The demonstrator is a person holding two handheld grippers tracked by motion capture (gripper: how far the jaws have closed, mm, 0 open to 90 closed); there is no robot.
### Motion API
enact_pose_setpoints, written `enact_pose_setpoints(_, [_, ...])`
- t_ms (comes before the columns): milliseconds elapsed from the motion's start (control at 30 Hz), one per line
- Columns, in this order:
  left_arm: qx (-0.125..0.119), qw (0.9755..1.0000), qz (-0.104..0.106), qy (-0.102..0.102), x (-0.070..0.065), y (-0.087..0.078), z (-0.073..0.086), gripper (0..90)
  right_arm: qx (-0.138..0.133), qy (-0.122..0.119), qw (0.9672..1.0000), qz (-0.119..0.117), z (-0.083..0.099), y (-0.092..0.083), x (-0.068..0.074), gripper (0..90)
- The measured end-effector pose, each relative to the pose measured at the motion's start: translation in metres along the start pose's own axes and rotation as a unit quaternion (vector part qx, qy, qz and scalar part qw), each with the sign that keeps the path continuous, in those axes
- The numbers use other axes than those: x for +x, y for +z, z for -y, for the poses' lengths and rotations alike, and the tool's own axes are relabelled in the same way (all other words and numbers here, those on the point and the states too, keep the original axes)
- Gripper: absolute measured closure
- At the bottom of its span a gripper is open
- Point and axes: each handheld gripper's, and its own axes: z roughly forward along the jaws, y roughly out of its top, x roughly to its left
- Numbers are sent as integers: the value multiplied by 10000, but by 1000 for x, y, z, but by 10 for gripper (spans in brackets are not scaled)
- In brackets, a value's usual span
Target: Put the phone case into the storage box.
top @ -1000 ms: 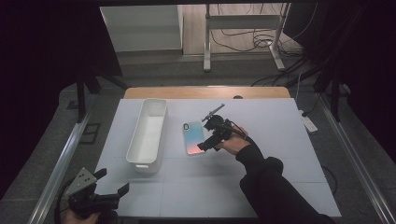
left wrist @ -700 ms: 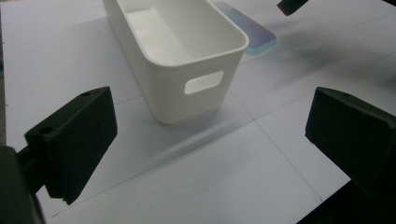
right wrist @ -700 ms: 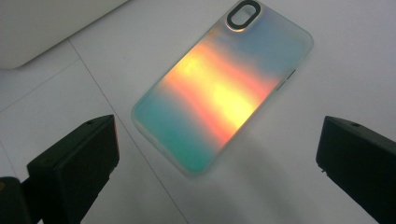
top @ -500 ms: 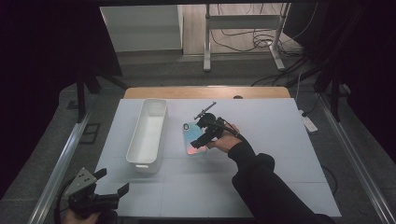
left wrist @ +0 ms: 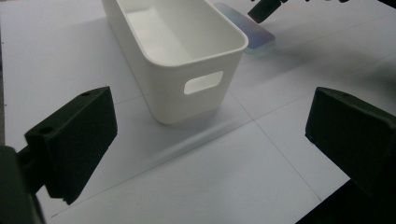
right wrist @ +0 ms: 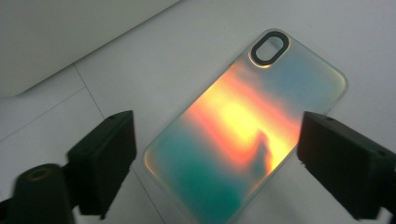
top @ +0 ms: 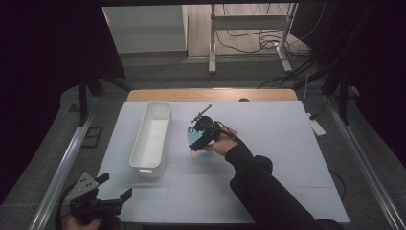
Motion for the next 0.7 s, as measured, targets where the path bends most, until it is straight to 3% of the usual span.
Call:
enact_pose_setpoints(33, [0,10000,2,4,0,0,0,28,0,-5,10000,-14,0,1,-1,256])
enact_pose_setpoints(100, [1,10000,1,6,0,0,0,28,8,-19,10000,-24,0,1,-1,297])
enact_pose_setpoints(500, [3,10000,3,13,0,0,0,28,135,-66,9998,-106,2,4,-8,892])
enact_pose_setpoints(700, [6,10000,-3,24,0,0,0,28,207,-146,9995,-209,2,10,-1,893])
